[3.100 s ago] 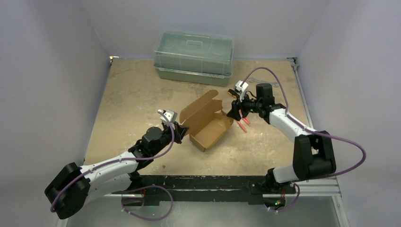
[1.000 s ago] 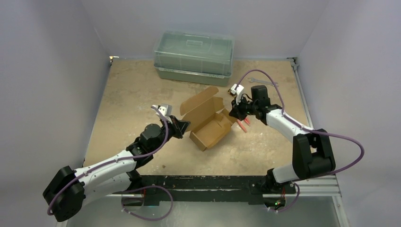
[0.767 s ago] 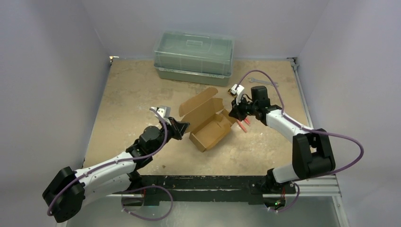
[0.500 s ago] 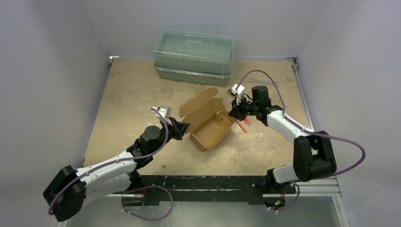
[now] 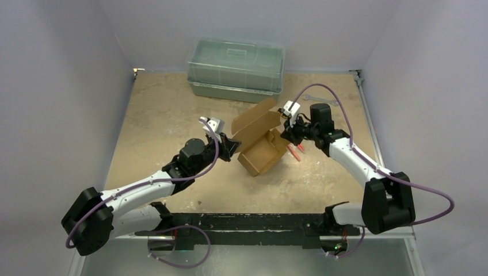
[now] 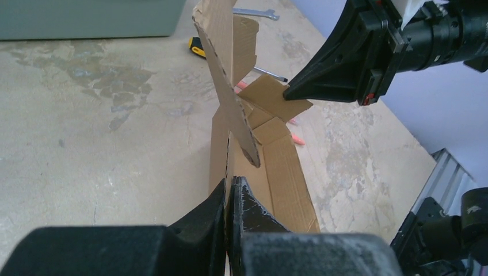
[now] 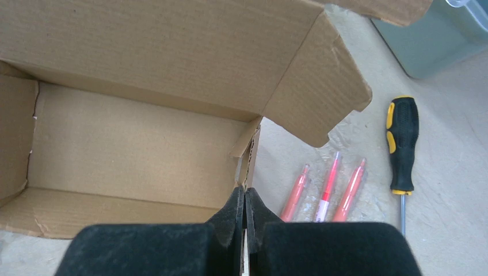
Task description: Fold the paper box
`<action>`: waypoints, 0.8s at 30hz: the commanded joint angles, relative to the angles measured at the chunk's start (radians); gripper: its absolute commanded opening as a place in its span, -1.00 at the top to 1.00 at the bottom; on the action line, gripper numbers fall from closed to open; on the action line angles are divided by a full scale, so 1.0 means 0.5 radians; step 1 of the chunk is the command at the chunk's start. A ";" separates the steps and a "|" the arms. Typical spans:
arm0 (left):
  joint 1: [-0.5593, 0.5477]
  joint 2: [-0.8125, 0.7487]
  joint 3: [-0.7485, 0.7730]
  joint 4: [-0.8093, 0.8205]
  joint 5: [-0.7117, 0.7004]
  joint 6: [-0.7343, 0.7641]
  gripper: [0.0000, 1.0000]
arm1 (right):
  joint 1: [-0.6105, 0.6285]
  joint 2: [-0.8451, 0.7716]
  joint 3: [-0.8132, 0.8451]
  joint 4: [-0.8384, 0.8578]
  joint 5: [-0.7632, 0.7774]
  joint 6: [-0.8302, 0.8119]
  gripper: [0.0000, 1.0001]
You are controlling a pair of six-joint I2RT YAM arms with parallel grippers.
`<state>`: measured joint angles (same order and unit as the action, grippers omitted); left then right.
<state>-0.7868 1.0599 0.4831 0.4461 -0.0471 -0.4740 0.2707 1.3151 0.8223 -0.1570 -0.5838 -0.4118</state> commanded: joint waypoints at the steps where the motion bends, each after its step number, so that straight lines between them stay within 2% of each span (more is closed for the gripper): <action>1: -0.010 0.073 0.099 0.091 0.083 0.262 1.00 | 0.020 -0.040 0.037 0.048 0.169 0.009 1.00; 5: -0.009 0.100 0.114 0.139 0.144 0.547 1.00 | 0.020 -0.047 0.019 0.106 0.288 0.045 1.00; 11: -0.010 0.114 0.243 -0.024 0.173 0.844 1.00 | 0.013 -0.048 -0.001 0.159 0.096 0.118 0.93; 24: -0.011 0.156 0.126 0.086 0.146 1.087 1.00 | -0.128 0.109 -0.043 0.193 -0.089 0.226 0.77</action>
<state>-0.7879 1.1294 0.5690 0.4278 0.0219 0.0044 0.2340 1.3437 0.8154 -0.0883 -0.5690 -0.3328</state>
